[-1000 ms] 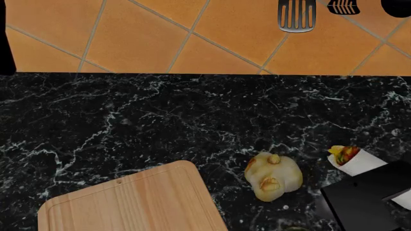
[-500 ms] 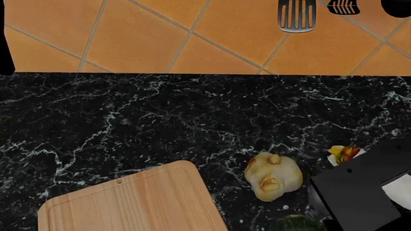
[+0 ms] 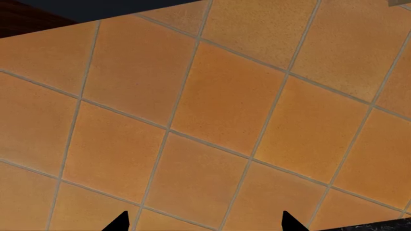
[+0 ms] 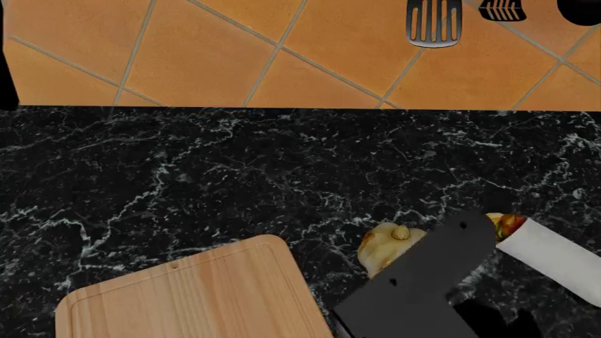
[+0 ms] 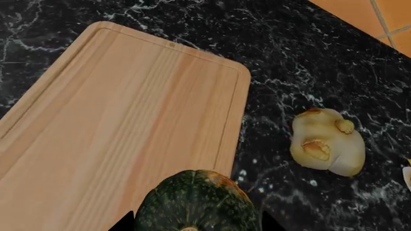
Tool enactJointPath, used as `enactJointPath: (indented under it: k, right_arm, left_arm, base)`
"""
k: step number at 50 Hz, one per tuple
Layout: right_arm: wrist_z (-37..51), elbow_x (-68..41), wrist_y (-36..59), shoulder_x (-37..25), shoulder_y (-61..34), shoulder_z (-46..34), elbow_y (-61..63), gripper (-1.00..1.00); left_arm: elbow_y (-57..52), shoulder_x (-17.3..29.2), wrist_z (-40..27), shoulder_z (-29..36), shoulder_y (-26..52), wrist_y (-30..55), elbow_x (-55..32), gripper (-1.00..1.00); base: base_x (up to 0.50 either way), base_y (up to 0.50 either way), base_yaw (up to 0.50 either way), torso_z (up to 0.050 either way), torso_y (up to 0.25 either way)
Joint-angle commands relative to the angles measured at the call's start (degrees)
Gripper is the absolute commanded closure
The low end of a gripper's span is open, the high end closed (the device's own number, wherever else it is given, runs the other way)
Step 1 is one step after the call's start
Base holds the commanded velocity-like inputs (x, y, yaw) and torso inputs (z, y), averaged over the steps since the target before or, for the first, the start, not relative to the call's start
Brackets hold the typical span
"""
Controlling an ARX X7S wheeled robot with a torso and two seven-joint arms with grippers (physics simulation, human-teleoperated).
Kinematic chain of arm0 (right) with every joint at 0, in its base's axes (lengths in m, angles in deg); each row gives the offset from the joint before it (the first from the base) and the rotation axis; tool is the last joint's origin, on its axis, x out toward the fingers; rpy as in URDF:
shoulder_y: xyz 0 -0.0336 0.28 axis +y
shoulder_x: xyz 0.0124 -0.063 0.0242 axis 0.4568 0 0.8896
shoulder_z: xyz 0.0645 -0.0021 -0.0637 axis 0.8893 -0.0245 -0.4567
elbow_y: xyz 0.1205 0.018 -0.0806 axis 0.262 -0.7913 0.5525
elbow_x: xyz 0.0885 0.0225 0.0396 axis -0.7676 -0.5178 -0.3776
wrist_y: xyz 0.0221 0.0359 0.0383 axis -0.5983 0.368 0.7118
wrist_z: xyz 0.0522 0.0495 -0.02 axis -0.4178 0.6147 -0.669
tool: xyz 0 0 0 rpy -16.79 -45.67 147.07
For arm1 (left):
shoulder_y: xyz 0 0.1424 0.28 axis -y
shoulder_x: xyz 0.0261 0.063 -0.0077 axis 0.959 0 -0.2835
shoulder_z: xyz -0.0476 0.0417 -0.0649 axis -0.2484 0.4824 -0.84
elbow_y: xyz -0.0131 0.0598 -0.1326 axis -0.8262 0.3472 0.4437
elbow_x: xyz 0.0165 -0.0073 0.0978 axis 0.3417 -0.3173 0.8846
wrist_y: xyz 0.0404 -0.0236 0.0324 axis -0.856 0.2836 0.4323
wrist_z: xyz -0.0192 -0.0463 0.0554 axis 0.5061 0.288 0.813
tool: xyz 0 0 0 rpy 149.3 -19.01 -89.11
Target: Clear the non-vegetable object off the cutting board and place the vegetables onto it.
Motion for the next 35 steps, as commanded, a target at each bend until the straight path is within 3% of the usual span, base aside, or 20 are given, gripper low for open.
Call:
enactJointPath:
  k: [1,22,35]
  right_arm:
    - [-2.4,3.1,-0.1,6.5,0.7,0.3,-0.2,1.0]
    - [-3.8,6.7,1.6,18.0,0.8,-3.2,-5.2,1.0]
    - [-5.0,10.9,1.4,21.7,4.1,-4.8,-6.4,1.0]
  left_arm:
    - [0.2,-0.8,0.6,-1.4,0.6,0.4,0.0,-1.0]
    - [0.9,0.2,0.5,-1.2,0.1,-1.3,-0.3,-1.0]
    - [0.8,0.6,0.3,-1.0,-1.2,-2.2,-0.6,-1.0]
  base:
    - [0.03,0.0,0.0,0.0,0.0]
    - [0.03,0.0,0.0,0.0,0.0]
    - [0.03,0.0,0.0,0.0,0.0]
